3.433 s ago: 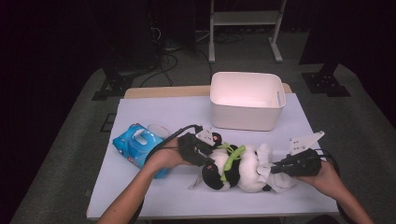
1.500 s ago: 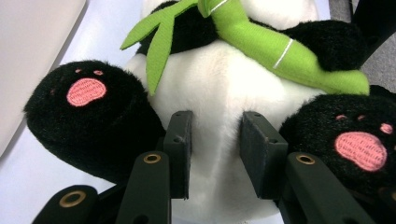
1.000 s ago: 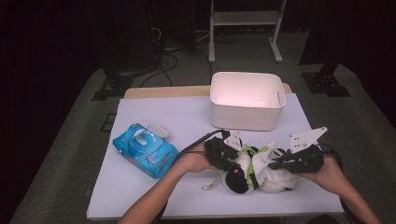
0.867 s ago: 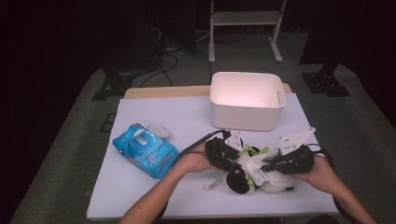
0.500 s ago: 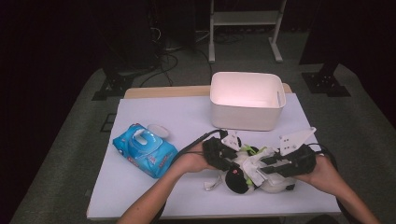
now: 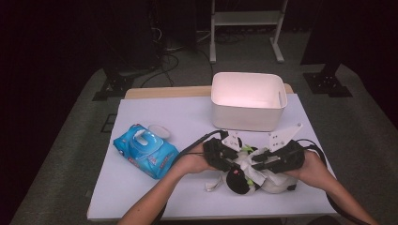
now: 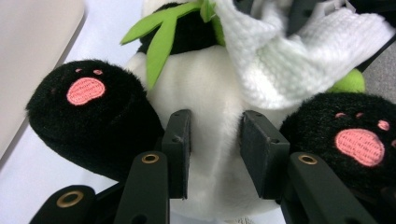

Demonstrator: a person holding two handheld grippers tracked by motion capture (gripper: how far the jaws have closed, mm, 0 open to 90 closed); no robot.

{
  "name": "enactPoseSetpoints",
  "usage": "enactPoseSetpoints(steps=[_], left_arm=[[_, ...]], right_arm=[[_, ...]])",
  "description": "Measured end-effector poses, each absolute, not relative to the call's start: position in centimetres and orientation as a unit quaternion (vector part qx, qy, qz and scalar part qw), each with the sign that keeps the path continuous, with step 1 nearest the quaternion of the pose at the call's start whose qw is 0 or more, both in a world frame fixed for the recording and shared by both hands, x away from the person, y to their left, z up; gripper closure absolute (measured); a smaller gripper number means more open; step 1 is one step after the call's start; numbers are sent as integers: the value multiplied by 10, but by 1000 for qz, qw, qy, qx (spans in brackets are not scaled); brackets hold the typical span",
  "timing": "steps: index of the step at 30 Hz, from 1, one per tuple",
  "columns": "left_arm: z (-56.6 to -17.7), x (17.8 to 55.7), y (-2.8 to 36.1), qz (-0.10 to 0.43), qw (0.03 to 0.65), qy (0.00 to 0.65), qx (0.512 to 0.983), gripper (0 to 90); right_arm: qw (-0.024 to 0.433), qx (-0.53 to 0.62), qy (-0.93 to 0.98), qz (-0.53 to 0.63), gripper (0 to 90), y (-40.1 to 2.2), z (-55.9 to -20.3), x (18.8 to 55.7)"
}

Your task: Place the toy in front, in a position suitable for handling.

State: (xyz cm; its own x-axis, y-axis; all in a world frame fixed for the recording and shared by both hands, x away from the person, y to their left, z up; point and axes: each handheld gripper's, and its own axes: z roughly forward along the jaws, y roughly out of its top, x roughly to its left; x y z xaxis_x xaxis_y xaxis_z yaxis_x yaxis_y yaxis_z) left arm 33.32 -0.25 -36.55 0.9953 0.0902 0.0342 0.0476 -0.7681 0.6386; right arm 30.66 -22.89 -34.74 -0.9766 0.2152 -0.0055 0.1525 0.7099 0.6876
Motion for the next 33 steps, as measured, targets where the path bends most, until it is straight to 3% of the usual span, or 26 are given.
enactPoseSetpoints(steps=[5, 12, 26, 33], left_arm=[[-362, 333, 5, 33, 349, 40, 936, 589], [-365, 334, 12, 34, 351, 48, 934, 585], [-369, 331, 12, 32, 359, 47, 932, 598], [-370, 334, 19, 30, 365, 58, 929, 597]], right_arm=[[22, 111, 926, 359, 852, -239, -356, 309], [18, 103, 918, 382, 860, -240, -350, 304], [-13, 52, 926, 374, 860, -194, -351, 300], [-12, 68, 923, 378, 862, -208, -348, 301]])
